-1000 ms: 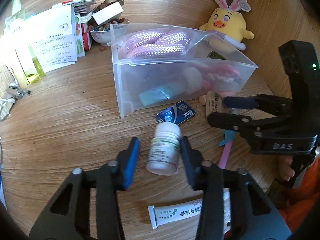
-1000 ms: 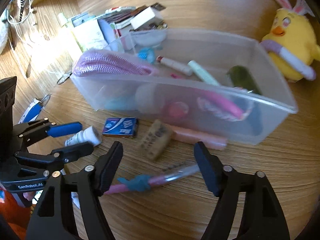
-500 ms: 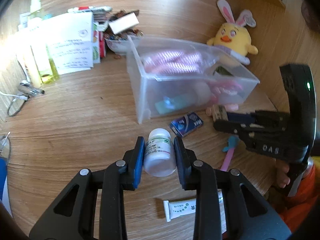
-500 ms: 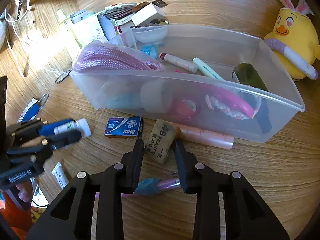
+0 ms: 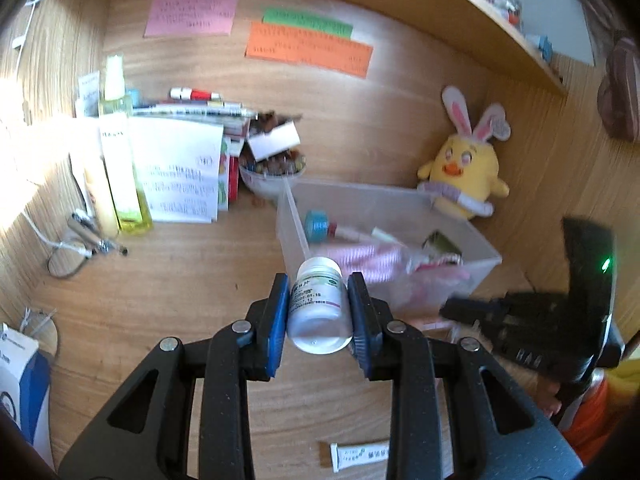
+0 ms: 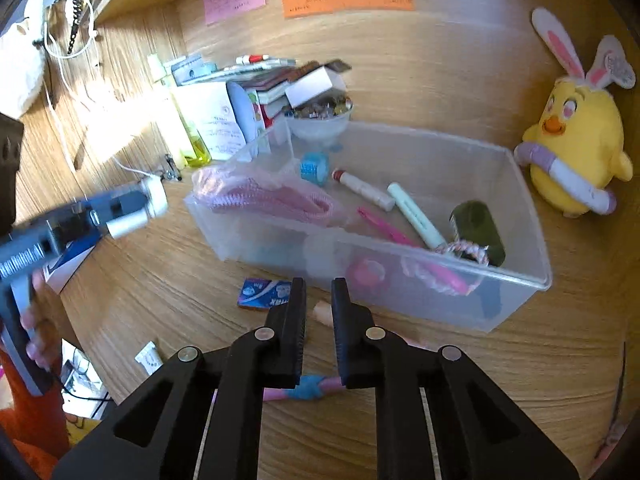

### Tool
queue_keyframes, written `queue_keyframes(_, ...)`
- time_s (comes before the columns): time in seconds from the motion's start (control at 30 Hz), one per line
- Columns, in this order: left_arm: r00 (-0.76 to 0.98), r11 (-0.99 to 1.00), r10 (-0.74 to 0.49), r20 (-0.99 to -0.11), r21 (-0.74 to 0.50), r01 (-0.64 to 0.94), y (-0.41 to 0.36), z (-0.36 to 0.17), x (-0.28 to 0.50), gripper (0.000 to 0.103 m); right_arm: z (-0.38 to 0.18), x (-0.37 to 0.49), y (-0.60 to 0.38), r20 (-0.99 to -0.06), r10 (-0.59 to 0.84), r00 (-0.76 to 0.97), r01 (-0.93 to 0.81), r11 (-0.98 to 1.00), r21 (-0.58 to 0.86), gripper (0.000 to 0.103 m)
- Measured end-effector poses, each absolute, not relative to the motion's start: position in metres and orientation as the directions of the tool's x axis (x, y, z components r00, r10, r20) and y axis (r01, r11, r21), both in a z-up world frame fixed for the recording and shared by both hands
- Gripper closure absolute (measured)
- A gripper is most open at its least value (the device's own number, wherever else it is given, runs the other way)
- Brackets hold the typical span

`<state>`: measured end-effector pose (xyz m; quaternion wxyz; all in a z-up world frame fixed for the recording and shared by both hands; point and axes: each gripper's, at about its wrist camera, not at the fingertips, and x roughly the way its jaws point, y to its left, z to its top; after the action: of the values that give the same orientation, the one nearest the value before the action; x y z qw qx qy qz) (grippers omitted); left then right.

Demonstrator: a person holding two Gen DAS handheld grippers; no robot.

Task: Organize objects
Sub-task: 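Grasp the white pill bottle with left tool while right tool grasps the cork block, then drop the pill bottle and cork block into the clear box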

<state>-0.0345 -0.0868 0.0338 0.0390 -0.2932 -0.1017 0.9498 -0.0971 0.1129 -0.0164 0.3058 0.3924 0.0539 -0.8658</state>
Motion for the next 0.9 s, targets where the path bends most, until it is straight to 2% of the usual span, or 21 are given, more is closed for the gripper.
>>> queue_keyframes(0.1, -0.832, -0.973, 0.143, -0.536, -0.231, -0.018, -0.088, 0.039, -0.043, 0.074, -0.027, -0.101, 0.107, -0.735, -0.499, -0.459, 0.579, -0.795, 0.178, 0.079)
queue_keyframes(0.17, -0.836, -0.971, 0.149, -0.528, -0.239, -0.022, -0.087, 0.043, -0.050, 0.074, -0.032, -0.099, 0.101, -0.744, -0.504, -0.438, 0.596, -0.783, 0.179, 0.064)
queue_keyframes(0.23, -0.838, -0.970, 0.155, -0.523, -0.242, -0.029, -0.086, 0.046, -0.056, 0.074, -0.036, -0.095, 0.093, -0.750, -0.508, -0.424, 0.624, -0.764, 0.164, 0.059)
queue_keyframes(0.47, -0.825, -0.973, 0.161, -0.542, -0.229, -0.040, -0.079, 0.048, -0.089, 0.074, -0.057, -0.092, 0.070, -0.806, -0.449, -0.386, 0.674, -0.733, 0.086, 0.057)
queue_keyframes(0.57, -0.814, -0.971, 0.168, -0.556, -0.234, -0.041, -0.077, 0.044, -0.102, 0.074, -0.057, -0.094, 0.072, -0.798, -0.459, -0.390, 0.672, -0.734, 0.094, 0.059)
queue_keyframes(0.63, -0.800, -0.969, 0.182, -0.572, -0.243, -0.046, -0.075, 0.040, -0.110, 0.074, -0.057, -0.096, 0.074, -0.793, -0.469, -0.387, 0.670, -0.735, 0.108, 0.065)
queue_keyframes(0.9, -0.770, -0.965, 0.203, -0.605, -0.255, -0.054, -0.072, 0.030, -0.125, 0.074, -0.028, -0.090, 0.094, -0.715, -0.544, -0.439, 0.668, -0.730, 0.145, 0.066)
